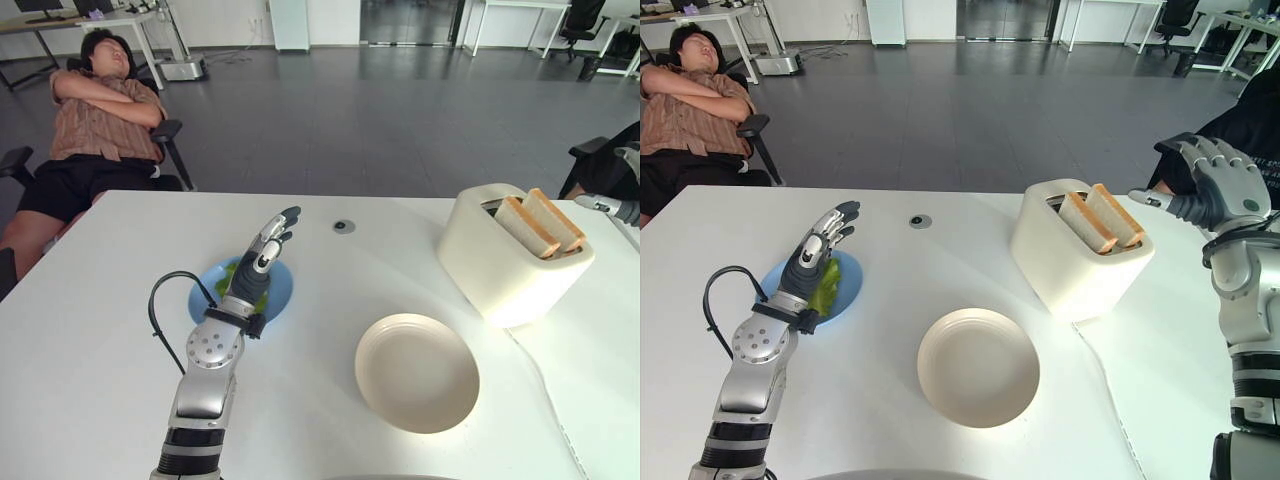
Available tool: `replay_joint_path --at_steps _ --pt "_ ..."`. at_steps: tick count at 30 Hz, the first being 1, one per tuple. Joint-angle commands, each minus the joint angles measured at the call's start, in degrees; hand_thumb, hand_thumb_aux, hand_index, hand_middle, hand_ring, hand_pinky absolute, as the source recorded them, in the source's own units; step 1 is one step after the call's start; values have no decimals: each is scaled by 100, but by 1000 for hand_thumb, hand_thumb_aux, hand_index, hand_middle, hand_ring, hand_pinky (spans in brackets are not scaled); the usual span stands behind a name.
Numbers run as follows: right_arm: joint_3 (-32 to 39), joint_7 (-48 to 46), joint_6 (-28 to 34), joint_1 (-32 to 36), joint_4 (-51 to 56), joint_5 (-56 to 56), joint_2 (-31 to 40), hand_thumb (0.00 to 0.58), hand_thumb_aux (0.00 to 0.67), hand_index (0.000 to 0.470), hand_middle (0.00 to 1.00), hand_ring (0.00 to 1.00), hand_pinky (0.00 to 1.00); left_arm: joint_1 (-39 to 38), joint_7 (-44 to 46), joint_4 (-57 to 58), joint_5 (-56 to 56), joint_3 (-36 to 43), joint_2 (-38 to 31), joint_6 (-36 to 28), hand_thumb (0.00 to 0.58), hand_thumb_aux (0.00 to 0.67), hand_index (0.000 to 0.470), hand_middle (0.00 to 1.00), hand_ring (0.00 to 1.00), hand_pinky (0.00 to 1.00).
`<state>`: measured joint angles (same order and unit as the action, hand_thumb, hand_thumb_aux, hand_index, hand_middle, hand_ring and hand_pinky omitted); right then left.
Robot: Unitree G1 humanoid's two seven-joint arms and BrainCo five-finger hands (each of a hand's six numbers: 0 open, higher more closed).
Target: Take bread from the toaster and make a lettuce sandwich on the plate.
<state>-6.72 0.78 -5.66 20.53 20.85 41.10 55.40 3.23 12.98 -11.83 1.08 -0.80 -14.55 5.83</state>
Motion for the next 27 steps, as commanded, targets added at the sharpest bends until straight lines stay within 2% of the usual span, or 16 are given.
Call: replay_joint_path --at_steps 1,11,12,13,19,27 --pt "288 -166 91 116 280 -7 44 0 0 0 0 0 0 46 24 13 -18 -11 -18 -28 0 0 0 0 0 0" --pt "733 -544 -55 115 429 -220 -11 0 0 0 0 0 0 68 55 99 -49 4 -38 28 0 0 0 0 0 0" --pt "774 -582 -69 116 409 -220 -7 288 194 136 0 0 0 68 56 105 -52 7 -38 34 0 0 0 0 0 0" --pt "793 -606 -85 112 389 -237 -14 580 670 470 0 0 0 69 57 108 -54 8 -38 39 0 0 0 0 0 0" --pt "792 -668 -107 90 115 -410 -88 580 670 470 0 0 0 61 51 106 -73 14 -39 45 0 0 0 0 0 0" --pt "486 -779 -398 343 189 -1507 -610 580 670 470 0 0 0 29 56 255 -203 73 -47 146 0 0 0 0 0 0"
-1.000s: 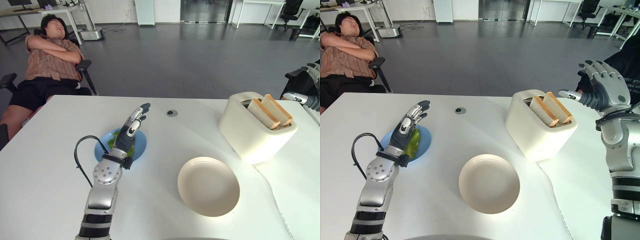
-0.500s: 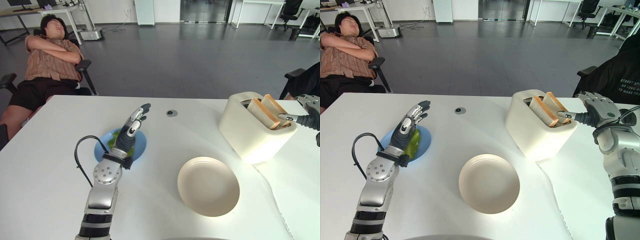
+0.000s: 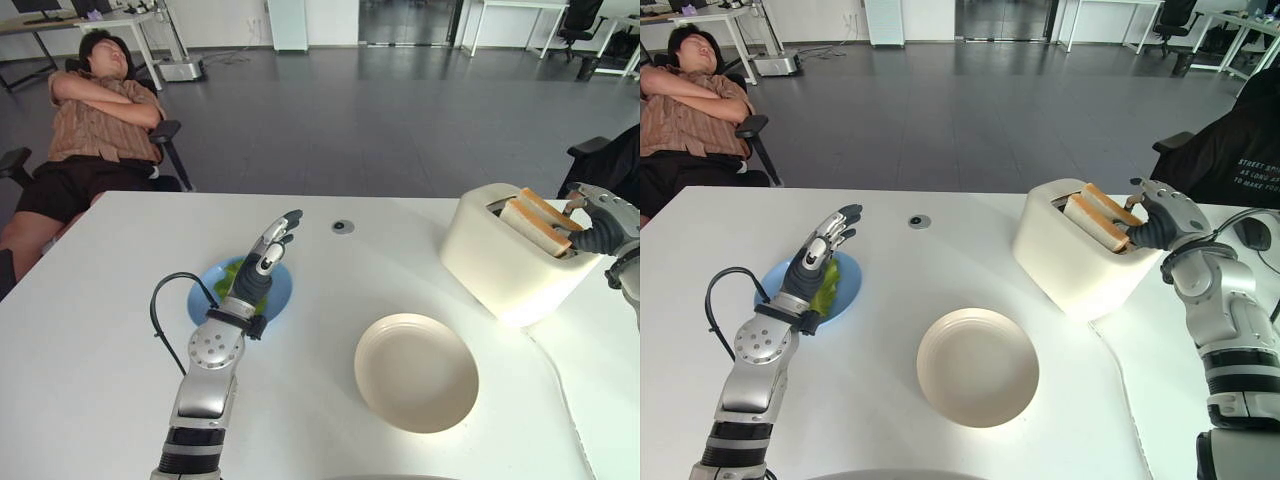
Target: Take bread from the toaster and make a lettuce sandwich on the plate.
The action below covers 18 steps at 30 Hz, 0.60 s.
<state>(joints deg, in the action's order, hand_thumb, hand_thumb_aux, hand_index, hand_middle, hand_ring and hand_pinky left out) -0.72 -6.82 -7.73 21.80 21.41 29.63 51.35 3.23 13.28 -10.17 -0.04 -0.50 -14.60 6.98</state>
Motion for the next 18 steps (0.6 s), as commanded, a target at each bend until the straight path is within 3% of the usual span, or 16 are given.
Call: replay_joint_path --at_steps 1,5,9,12,18 --pt "-221 76 -235 305 234 -464 -205 580 670 470 0 0 0 31 21 101 -93 34 -40 39 0 0 0 0 0 0" --pt "-836 475 -574 742 456 -1040 -169 580 670 470 0 0 0 59 27 145 -77 -14 -58 62 0 0 0 0 0 0" --pt "-1179 95 -729 1139 22 -1902 -275 580 670 470 0 0 0 51 31 153 -68 -46 -65 76 0 0 0 0 0 0" --pt "-1001 -738 -412 1099 -824 -2686 -498 580 670 470 0 0 0 47 36 149 -69 -42 -65 76 0 0 0 0 0 0" --pt "-171 -3054 737 267 -2649 -4160 -492 580 670 470 0 0 0 36 12 102 -86 -33 -47 44 0 0 0 0 0 0"
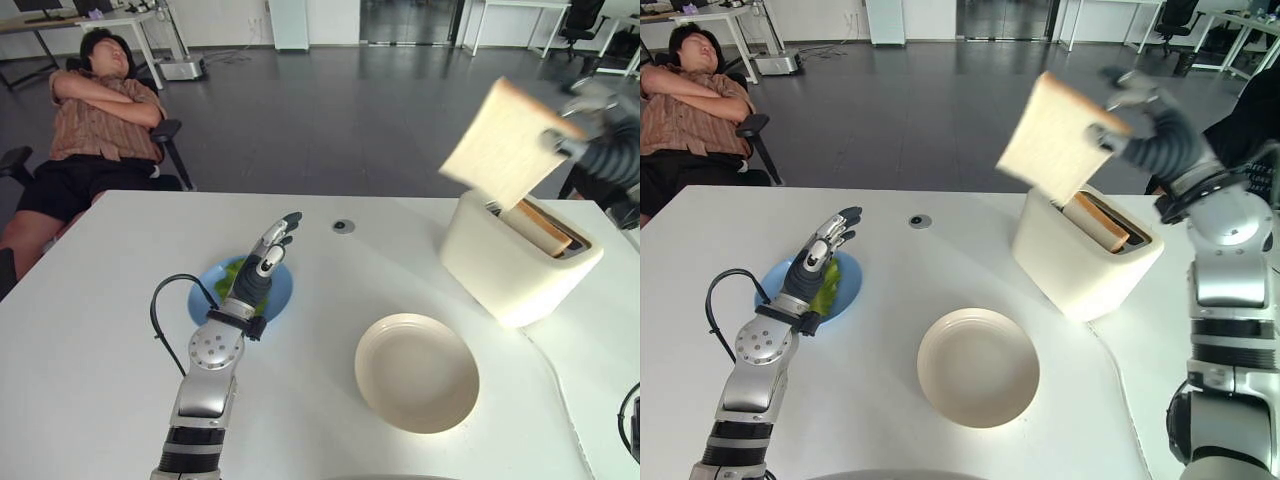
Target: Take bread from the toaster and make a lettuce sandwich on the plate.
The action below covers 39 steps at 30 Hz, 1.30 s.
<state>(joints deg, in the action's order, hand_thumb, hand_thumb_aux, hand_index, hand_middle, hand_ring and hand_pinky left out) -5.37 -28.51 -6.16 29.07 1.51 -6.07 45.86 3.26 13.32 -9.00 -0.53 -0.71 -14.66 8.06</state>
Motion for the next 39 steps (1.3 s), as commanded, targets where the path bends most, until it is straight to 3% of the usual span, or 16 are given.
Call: replay_joint_path --at_steps 1,8,24,25,26,27,28,35,39 --pt "393 -1182 740 -632 -875 -712 118 580 670 470 0 0 0 27 2 -26 -40 -9 -36 -67 0 0 0 0 0 0" --pt "1157 -2289 1225 -1519 -1657 -523 307 580 670 470 0 0 0 -10 3 -65 -47 -8 -31 -70 0 0 0 0 0 0" --pt "1577 -2373 723 -2111 -1090 211 19 580 670 470 0 0 0 14 35 -53 -38 -26 -47 -62 0 0 0 0 0 0" --pt "1566 -2371 699 -2106 -1059 239 22 573 596 418 0 0 0 14 34 -53 -40 -25 -46 -61 0 0 0 0 0 0" --pt "1556 -2369 674 -2100 -1036 272 25 508 434 304 0 0 0 14 33 -54 -41 -24 -45 -60 0 0 0 0 0 0" --pt "1543 -2342 617 -2094 -1016 315 20 96 58 41 0 0 0 21 34 -41 -42 -23 -45 -55 0 0 0 0 0 0" --pt "1534 -2326 567 -2081 -1002 355 18 0 0 0 0 0 0 26 33 -31 -43 -24 -46 -51 0 0 0 0 0 0" --pt "1117 -1985 543 -1748 -1086 431 3 0 0 0 0 0 0 171 -18 177 -75 -328 -261 11 0 0 0 0 0 0" --pt "708 -1270 567 -1273 -1100 512 -289 0 0 0 0 0 0 499 -289 815 -775 -528 -884 182 0 0 0 0 0 0"
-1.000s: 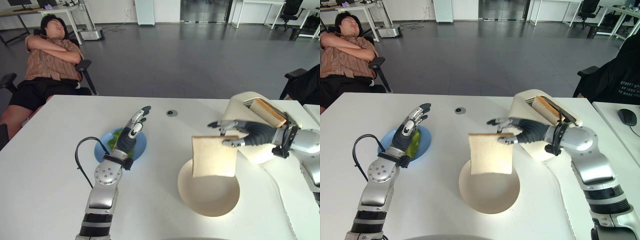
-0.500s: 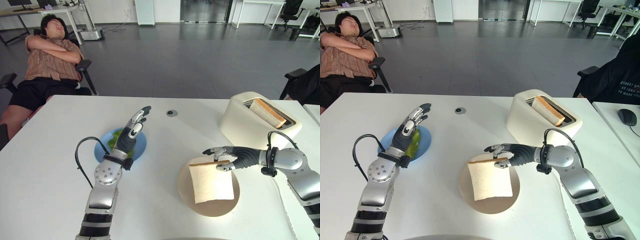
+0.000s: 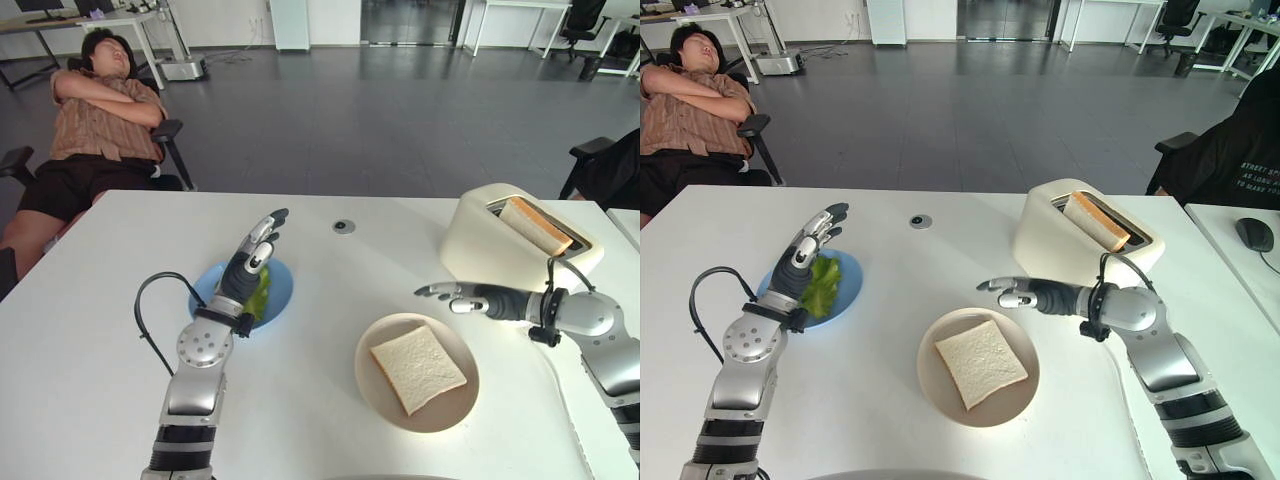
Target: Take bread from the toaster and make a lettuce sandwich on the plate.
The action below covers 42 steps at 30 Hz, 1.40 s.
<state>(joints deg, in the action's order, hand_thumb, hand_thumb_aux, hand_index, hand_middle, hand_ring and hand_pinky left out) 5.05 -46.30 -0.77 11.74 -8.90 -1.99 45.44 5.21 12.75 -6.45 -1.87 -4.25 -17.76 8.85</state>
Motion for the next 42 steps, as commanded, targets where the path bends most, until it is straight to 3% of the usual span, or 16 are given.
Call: replay_joint_path --at_steps 1,8,15,27,32,42 --pt "-407 662 47 539 -77 102 -315 0 0 0 0 0 0 416 -409 821 -1031 -188 -846 145 0 0 0 0 0 0" --pt "-528 964 126 604 -317 73 -464 0 0 0 0 0 0 1280 -1816 2946 -3950 688 -2391 -471 0 0 0 0 0 0" --pt "-498 968 160 594 -416 83 -528 0 0 0 0 0 0 1573 -2382 3853 -5546 1891 -2629 -1256 0 0 0 0 0 0" --pt "-500 1025 85 598 -304 145 -560 0 0 0 0 0 0 1613 -2334 4124 -5631 2562 -2601 -1227 0 0 0 0 0 0" --pt "-462 1026 36 625 -198 193 -575 0 0 0 0 0 0 1381 -1884 3741 -4828 2312 -2469 -886 0 0 0 0 0 0" --pt "-445 1057 8 618 -130 282 -610 0 0 0 0 0 0 1228 -1390 3353 -4250 2155 -2466 -834 0 0 0 0 0 0"
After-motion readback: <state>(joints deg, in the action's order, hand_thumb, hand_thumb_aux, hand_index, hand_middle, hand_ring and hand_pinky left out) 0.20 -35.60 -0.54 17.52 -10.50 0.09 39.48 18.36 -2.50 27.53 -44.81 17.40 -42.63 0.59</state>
